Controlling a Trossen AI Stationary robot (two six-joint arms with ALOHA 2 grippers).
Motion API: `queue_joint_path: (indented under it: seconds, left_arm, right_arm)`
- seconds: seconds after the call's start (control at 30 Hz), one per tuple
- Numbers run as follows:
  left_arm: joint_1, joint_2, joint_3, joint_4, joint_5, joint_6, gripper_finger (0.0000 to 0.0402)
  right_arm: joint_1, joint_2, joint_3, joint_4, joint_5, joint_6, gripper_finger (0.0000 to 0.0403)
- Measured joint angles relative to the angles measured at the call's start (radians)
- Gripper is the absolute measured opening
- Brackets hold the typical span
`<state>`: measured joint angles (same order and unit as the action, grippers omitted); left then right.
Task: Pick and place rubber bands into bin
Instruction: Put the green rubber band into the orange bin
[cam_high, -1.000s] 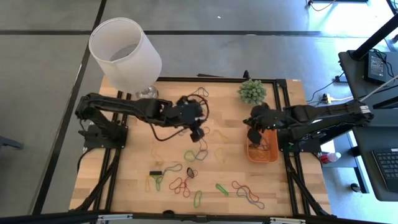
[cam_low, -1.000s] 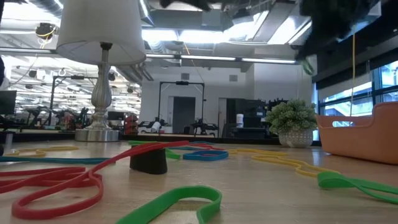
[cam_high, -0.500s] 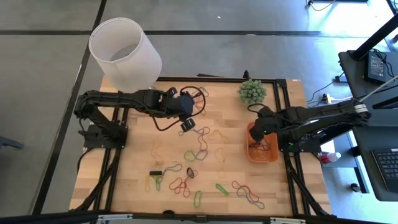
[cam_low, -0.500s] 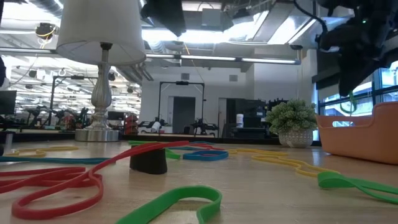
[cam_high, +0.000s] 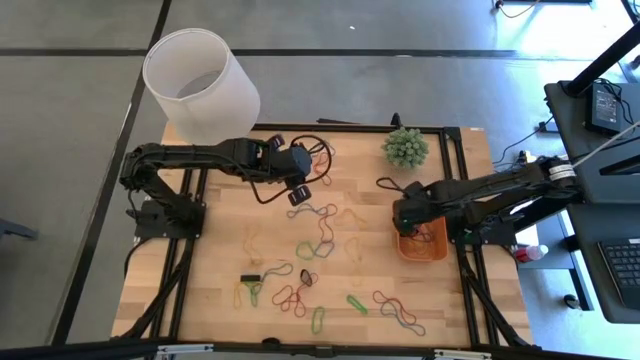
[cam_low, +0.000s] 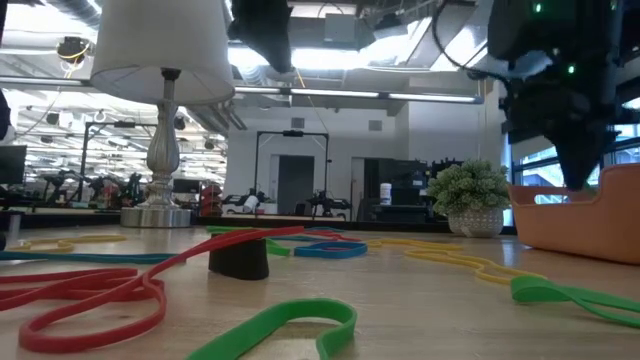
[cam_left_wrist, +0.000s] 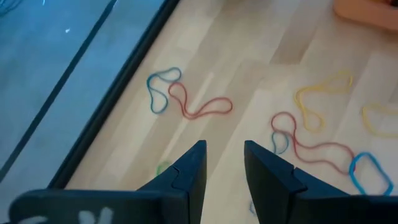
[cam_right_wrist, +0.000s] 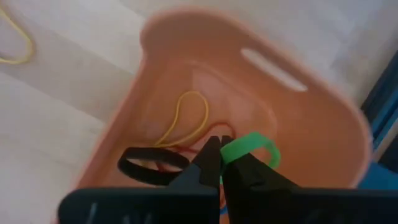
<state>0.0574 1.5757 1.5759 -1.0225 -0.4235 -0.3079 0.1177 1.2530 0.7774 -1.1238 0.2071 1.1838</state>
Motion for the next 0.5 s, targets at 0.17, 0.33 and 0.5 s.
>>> queue_joint_path:
  seconds: [0.17, 0.33, 0.5]
  left_arm:
    - [0.004, 0.000, -0.038, 0.004, 0.033, -0.002, 0.0102]
    - [0.004, 0.000, -0.067, 0.003, 0.050, -0.018, 0.0102]
    - [0.003, 0.001, -0.083, 0.015, 0.069, -0.040, 0.0102]
  right_arm:
    - [0.000, 0.030, -0.087, 0.099, -0.036, 0.048, 0.0002]
    - [0.000, 0.030, -0.169, 0.156, -0.036, 0.096, 0.0009]
    - [0.000, 0.027, -0.228, 0.270, -0.024, 0.103, 0.0033]
